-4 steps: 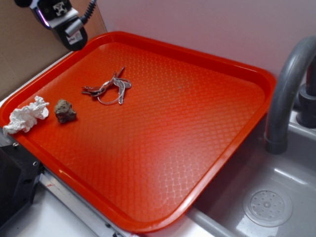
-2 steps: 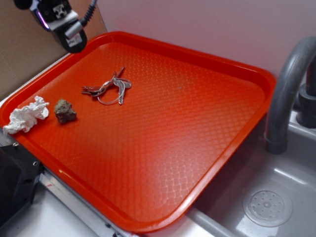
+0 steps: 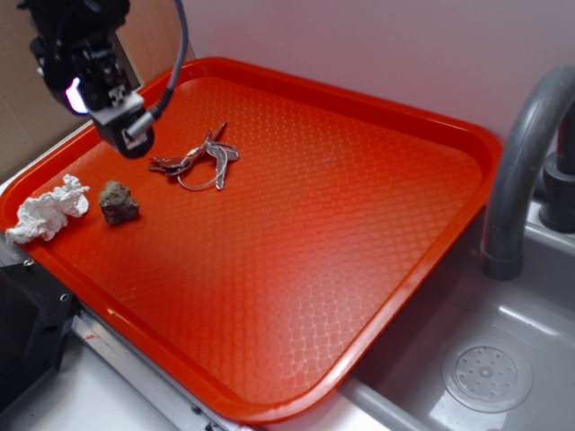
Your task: Grab the rock.
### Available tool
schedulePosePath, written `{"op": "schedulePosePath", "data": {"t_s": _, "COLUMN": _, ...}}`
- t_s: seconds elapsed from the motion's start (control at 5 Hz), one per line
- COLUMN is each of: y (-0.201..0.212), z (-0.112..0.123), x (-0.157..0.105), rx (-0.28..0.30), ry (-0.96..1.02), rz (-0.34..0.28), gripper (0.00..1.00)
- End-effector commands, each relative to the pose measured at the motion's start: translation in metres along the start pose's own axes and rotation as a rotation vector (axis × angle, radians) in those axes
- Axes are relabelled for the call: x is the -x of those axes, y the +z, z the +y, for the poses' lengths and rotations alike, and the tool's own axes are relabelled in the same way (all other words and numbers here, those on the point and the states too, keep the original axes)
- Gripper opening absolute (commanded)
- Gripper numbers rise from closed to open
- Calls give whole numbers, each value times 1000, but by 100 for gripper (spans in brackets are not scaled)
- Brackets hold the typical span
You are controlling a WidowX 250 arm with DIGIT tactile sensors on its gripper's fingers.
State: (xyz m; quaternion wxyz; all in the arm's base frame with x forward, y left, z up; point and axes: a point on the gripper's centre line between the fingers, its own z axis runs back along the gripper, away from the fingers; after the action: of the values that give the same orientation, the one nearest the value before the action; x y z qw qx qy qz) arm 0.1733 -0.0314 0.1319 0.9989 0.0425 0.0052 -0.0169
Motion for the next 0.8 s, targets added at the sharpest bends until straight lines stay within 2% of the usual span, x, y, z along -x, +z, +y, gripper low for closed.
{"op": "schedulePosePath", "data": {"t_s": 0.0, "y": -45, "z": 32, "x": 2, "rx": -92, "ry": 112, "rz": 58, "gripper": 100}}
{"op": "schedulePosePath", "data": {"t_s": 0.2, "y": -66, "z": 46, "x": -5, "rx": -64, "ry": 45, "rz": 33, "gripper": 100}}
{"op": "schedulePosePath", "data": {"t_s": 0.4, "y": -79, "z": 49, "x": -7, "rx": -65, "ry": 6, "rz": 23, "gripper": 100}}
{"op": "schedulePosePath", "data": {"t_s": 0.6, "y": -95, "z": 50, "x": -4, "rx": -75, "ry": -14, "rz": 65, "gripper": 100}}
